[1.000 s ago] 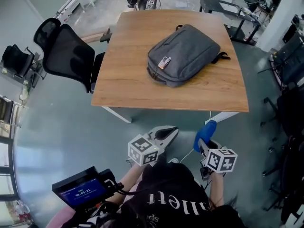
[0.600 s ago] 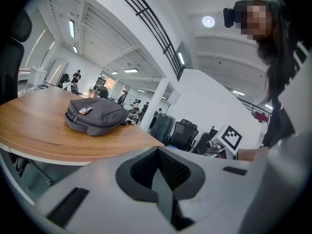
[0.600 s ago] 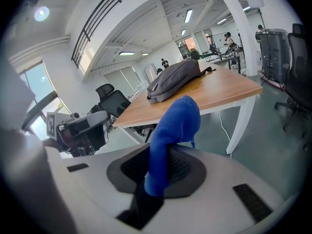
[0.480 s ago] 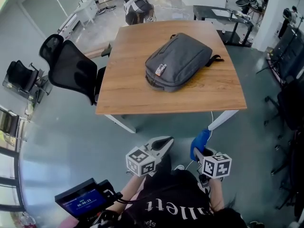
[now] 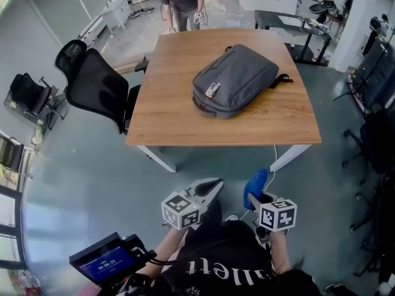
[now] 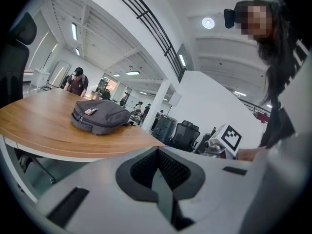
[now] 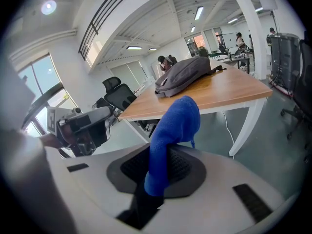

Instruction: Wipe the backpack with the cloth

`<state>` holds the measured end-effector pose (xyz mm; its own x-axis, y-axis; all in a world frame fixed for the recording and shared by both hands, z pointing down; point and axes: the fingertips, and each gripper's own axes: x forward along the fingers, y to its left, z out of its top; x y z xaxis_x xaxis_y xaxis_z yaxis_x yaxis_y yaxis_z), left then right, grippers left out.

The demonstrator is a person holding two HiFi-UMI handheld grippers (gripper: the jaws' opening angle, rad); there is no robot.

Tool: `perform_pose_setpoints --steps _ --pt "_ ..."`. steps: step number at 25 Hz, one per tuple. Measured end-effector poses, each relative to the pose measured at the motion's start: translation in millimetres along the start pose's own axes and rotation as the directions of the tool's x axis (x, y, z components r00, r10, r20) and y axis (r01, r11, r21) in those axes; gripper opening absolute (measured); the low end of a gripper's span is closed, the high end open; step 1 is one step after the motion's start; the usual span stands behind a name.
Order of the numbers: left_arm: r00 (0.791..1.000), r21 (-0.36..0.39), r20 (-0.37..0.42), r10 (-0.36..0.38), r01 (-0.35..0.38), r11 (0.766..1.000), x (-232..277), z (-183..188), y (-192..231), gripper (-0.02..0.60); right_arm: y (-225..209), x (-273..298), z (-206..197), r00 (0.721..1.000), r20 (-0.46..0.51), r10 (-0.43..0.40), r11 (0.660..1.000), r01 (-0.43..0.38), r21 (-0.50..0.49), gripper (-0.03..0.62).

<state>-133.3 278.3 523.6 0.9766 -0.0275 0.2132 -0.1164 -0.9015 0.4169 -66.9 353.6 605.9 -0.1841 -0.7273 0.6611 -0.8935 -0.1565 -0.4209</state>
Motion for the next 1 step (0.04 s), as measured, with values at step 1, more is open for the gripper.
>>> perform_pose_setpoints --steps 1 --pt "1.000 -0.002 0.001 0.001 -0.001 1.000 -1.7 -0.5 0.2 -0.003 1.7 0.4 -1.3 1.000 -0.003 0.001 1.000 -0.001 -0.003 0.078"
